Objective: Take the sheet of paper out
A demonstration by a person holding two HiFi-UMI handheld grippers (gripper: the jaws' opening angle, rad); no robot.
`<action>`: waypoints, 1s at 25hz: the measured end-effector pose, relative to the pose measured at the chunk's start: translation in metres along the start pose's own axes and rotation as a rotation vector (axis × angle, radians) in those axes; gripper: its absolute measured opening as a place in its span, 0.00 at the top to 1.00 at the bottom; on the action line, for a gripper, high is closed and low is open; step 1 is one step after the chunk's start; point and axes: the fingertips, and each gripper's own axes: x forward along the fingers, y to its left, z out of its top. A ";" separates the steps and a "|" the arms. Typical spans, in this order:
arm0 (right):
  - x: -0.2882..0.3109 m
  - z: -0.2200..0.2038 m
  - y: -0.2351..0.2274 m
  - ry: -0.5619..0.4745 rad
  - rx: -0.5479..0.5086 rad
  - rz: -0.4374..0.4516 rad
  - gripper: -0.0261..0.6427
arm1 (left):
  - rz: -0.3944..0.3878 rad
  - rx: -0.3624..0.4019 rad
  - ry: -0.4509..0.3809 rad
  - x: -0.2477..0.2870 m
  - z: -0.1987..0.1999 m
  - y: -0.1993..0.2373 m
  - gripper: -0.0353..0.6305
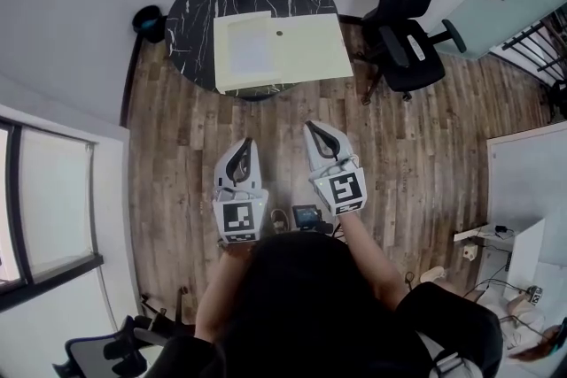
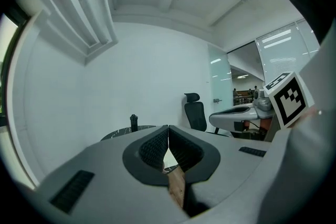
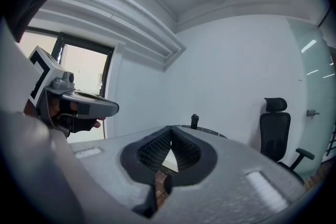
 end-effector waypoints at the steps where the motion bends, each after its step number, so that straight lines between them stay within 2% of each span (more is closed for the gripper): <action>1: 0.009 0.000 -0.004 0.003 -0.002 -0.005 0.96 | -0.003 -0.002 -0.001 0.009 -0.001 0.007 0.94; 9: 0.086 0.024 -0.045 0.019 -0.031 -0.046 0.96 | -0.047 0.013 -0.029 0.084 0.026 0.066 0.94; 17: 0.169 0.048 -0.067 0.045 -0.091 -0.051 0.96 | -0.065 -0.058 -0.035 0.145 0.034 0.133 0.94; 25: 0.226 0.052 -0.096 0.038 -0.117 -0.142 0.96 | -0.111 -0.076 -0.003 0.192 0.015 0.185 0.94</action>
